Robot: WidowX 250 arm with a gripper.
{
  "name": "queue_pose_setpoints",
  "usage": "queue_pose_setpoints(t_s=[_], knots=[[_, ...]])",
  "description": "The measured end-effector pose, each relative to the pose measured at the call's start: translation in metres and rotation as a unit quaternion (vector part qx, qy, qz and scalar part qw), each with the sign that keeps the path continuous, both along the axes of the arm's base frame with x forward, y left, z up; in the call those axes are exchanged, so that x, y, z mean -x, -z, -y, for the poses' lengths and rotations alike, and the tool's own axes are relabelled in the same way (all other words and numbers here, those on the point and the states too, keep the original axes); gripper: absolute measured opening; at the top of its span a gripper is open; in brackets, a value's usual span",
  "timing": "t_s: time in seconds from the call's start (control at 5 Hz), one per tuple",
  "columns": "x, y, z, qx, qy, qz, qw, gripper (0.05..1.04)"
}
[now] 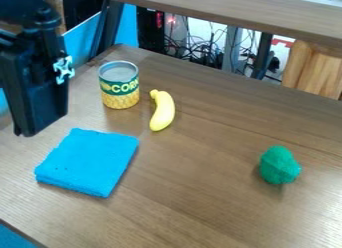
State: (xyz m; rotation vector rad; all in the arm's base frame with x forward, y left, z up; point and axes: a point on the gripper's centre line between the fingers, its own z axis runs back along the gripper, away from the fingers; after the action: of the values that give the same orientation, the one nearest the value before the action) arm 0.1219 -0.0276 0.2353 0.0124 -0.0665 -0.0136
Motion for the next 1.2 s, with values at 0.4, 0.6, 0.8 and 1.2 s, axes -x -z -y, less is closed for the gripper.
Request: queue_pose_setpoints(t_s=[0.4,0.6,0.8,1.2], knots=[[-0.047,0.028,0.013,0.033,0.133,0.002,0.9906,1.001],[-0.090,0.061,0.025,0.084,0.259,-0.002,0.9621,1.001],[-0.127,0.090,0.035,0.100,0.331,-0.008,0.9384,1.001],[-0.194,0.124,0.085,0.055,0.418,0.020,0.9064,1.001]])
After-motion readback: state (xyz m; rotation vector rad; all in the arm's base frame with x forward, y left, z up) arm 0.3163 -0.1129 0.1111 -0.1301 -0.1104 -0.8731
